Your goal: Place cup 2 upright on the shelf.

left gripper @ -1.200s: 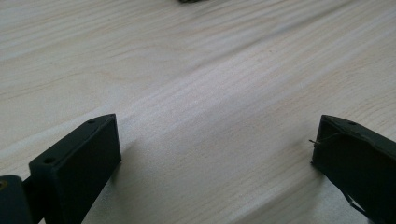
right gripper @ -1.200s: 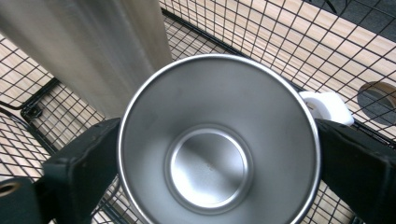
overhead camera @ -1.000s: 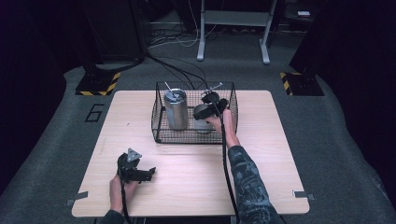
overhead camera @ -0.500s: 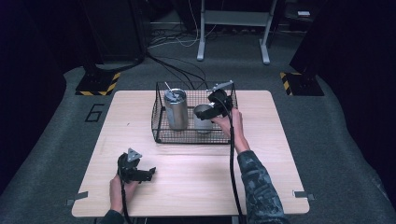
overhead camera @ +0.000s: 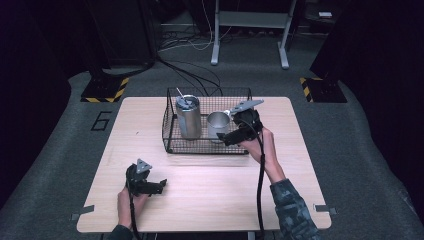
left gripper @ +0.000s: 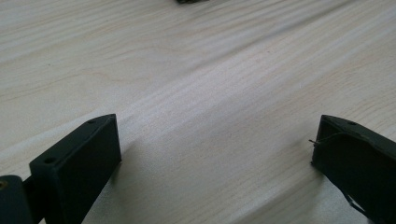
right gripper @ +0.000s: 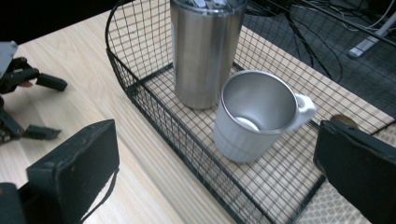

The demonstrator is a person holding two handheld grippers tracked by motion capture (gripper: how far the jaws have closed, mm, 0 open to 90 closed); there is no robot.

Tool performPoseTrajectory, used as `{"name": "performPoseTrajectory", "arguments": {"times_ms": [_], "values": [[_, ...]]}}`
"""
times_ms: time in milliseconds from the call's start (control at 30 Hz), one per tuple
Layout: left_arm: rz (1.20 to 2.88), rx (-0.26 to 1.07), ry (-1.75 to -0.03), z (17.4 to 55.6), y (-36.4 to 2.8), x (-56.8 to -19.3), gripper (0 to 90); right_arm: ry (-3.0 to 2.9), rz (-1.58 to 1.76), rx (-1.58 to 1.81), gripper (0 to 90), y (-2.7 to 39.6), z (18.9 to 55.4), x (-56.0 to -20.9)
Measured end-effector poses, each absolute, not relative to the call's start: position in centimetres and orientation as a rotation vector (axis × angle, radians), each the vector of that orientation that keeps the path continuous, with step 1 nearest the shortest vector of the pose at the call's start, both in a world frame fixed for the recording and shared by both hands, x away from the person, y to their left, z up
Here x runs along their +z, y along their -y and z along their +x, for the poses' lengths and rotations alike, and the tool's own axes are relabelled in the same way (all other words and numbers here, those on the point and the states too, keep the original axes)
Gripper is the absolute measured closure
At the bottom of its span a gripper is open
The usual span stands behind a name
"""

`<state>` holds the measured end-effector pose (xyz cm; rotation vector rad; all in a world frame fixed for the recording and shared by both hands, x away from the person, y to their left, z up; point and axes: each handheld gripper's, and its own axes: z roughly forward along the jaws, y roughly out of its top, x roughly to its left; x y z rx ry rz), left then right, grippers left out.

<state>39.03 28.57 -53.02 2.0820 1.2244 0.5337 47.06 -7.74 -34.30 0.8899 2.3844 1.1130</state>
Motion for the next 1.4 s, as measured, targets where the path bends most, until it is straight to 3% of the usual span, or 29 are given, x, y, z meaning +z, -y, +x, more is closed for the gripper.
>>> {"name": "performPoseTrajectory", "arguments": {"times_ms": [433, 933, 1400], "values": [[2.086, 0.531, -1.225, 39.0, -28.6, -53.0, 0.9, -2.313, 0.956, 1.086, 0.0, 13.3, 42.6, -37.1], [2.081, 0.535, -1.224, 39.0, -28.6, -53.0, 1.0, -2.214, 1.209, 1.034, 0.0, 21.1, 39.0, -44.8], [2.092, 0.529, -1.221, 39.1, -28.5, -53.0, 1.0, -2.120, 1.407, 0.937, 0.0, 25.6, 37.6, -51.8]]}}
